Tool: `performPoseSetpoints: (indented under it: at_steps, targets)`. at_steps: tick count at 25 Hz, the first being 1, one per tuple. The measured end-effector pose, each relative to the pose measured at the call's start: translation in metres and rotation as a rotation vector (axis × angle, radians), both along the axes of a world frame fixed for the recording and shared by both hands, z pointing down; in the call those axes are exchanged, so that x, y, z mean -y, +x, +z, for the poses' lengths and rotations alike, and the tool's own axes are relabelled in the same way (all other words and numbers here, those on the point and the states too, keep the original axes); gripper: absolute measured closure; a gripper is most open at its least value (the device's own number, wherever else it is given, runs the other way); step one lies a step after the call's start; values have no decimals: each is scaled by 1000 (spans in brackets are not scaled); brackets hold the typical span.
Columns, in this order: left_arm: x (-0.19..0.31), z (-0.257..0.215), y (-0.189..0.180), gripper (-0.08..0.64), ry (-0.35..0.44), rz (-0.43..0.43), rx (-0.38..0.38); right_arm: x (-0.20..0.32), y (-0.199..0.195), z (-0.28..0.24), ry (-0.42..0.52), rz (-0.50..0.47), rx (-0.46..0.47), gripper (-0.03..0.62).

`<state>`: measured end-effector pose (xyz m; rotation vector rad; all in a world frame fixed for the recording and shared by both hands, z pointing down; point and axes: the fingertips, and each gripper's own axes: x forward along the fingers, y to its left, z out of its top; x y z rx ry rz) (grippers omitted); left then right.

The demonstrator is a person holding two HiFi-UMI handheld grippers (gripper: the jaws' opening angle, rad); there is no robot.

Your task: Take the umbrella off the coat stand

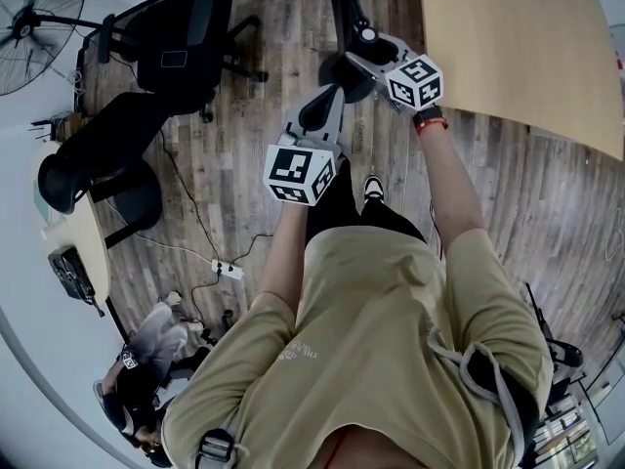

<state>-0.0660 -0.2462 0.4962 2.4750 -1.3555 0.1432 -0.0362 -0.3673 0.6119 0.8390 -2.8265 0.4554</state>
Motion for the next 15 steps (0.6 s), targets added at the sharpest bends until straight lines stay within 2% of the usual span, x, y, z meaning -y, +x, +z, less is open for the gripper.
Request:
performPoseSetpoints:
  at_steps: [15]
  targets:
    - [-6,-15,8,537,24,5,-1,-10,8,-29,47,-4,-26,345]
